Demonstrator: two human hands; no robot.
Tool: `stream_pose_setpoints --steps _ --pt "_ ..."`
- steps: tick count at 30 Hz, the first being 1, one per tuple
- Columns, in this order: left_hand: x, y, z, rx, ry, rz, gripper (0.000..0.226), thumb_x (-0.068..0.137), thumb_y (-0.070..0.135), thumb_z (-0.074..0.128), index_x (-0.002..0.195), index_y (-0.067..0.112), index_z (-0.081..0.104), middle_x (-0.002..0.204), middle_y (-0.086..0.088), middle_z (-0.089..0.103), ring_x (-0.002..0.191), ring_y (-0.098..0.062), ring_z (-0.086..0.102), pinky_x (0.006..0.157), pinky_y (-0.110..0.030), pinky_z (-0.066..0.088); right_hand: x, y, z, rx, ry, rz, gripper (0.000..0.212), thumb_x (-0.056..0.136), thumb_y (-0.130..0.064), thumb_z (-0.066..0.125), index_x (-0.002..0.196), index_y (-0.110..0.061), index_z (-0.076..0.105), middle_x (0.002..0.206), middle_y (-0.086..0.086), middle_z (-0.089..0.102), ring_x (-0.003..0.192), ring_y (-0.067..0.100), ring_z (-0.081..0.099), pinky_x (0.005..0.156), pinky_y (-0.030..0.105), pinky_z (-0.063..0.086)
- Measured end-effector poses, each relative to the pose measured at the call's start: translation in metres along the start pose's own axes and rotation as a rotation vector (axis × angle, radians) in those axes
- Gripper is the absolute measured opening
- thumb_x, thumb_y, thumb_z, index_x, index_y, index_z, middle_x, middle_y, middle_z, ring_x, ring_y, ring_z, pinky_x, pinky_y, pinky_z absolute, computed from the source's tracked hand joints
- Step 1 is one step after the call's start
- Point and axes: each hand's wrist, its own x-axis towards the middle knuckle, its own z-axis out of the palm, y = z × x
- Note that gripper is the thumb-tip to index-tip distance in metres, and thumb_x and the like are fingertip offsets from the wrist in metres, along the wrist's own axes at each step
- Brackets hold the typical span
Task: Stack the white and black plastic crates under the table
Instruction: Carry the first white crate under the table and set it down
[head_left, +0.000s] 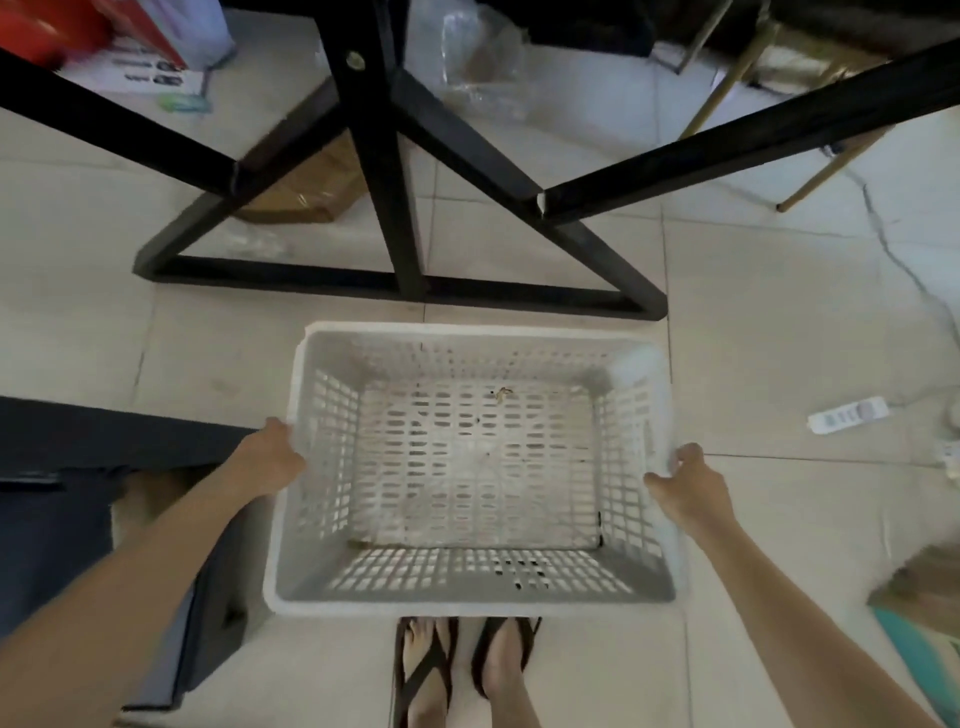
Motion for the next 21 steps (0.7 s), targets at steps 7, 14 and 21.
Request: stream_pose_setpoints --steps 7,14,21 --pt "0.111 0.015 0.045 -0.210 0.083 -0.148 0.063 0.088 0.014 0.057 0.146 0.008 0.033 0.119 -0.025 0.059 0.085 -0.030 0.055 0.071 -0.039 0.044 0.093 -0.020 0.042 -0.001 -0.017 0.011 0.061 0.087 -0.024 0.055 0.143 -0.005 0.037 0.138 0.012 0.053 0.119 0.029 0.055 0.077 0.026 0.040" --pt "0.133 0.033 0.061 -0.204 0.134 -0.201 0.061 0.088 0.014 0.062 0.142 0.006 0.037 0.126 -0.027 0.058 0.113 -0.044 0.059 0.076 -0.035 0.040 0.131 -0.009 0.067 0.025 -0.030 0.049 0.061 0.084 -0.023 0.060 0.137 -0.002 0.038 0.142 0.012 0.049 0.123 0.031 0.053 0.084 0.030 0.044" --pt "0.113 0.048 0.052 -0.144 0.086 -0.163 0.071 0.089 0.023 0.063 0.150 0.010 0.030 0.139 -0.025 0.048 0.111 -0.039 0.056 0.083 -0.038 0.046 0.128 -0.011 0.060 -0.004 -0.111 0.048 0.064 0.088 -0.024 0.056 0.143 -0.002 0.033 0.144 0.015 0.045 0.127 0.031 0.049 0.086 0.029 0.042"
